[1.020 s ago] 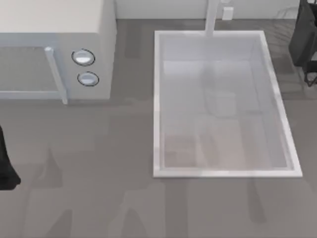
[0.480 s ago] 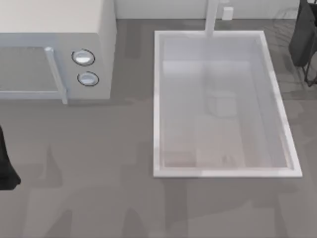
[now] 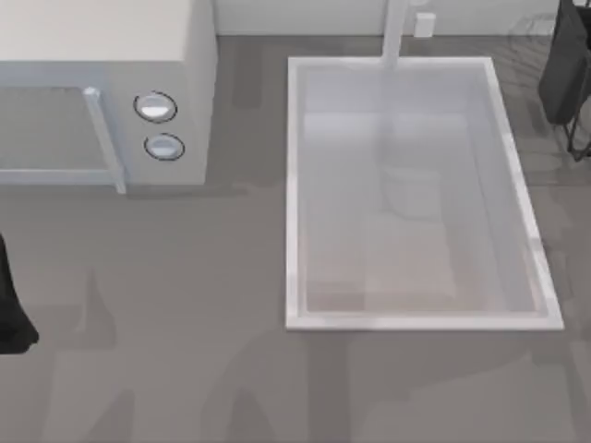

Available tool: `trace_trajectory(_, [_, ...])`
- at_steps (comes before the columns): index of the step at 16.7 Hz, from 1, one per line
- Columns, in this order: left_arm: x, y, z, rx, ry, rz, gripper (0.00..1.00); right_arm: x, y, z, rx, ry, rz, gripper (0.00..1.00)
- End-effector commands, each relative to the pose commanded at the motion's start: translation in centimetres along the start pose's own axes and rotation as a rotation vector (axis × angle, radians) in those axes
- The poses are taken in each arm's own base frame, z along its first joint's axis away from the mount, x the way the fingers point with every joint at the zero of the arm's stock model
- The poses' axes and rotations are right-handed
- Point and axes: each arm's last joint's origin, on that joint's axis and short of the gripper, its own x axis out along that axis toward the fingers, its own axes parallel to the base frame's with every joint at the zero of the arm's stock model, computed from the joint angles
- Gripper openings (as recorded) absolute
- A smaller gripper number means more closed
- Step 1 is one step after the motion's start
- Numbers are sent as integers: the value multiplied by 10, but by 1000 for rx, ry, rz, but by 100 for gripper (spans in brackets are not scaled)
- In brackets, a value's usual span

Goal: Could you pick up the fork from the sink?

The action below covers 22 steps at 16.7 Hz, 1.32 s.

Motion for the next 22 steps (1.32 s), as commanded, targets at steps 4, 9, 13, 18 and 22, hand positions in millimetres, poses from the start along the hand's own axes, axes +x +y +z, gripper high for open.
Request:
trace_trajectory(4, [0, 0, 0, 0, 0, 0, 100, 39, 0, -7, 1, 12, 1, 0])
trace_trajectory(9, [0, 0, 0, 0, 0, 0, 100, 42, 0, -8, 1, 14, 1, 0])
trace_trajectory(13, [0, 0, 0, 0, 0, 0, 100, 42, 0, -8, 1, 14, 1, 30])
trace_trajectory(18, [0, 0, 0, 0, 0, 0, 100, 42, 0, -8, 1, 14, 1, 68])
trace_trajectory(22, [0, 0, 0, 0, 0, 0, 100, 42, 0, -8, 1, 14, 1, 98])
